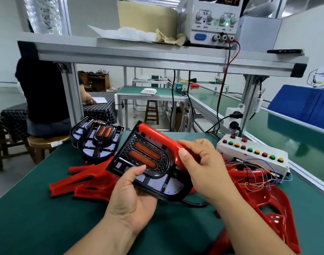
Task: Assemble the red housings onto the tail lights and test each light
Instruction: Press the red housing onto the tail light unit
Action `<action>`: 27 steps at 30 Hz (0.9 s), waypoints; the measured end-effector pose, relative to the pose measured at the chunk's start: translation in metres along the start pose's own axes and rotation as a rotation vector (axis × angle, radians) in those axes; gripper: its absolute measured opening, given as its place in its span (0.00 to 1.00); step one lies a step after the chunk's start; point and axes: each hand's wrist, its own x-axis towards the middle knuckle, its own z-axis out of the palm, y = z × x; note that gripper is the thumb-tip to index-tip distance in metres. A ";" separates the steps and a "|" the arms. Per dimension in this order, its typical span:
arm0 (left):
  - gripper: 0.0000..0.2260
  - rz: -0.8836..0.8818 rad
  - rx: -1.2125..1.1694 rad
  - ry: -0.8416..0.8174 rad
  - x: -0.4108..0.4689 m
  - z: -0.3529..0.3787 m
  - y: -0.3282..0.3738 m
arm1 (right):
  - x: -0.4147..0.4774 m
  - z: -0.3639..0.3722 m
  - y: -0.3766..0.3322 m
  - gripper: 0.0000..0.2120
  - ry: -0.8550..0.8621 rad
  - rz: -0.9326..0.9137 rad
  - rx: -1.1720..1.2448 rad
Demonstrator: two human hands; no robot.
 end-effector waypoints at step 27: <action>0.18 -0.220 1.216 -0.517 -0.022 -0.004 0.059 | 0.008 -0.027 0.009 0.16 0.116 0.176 0.589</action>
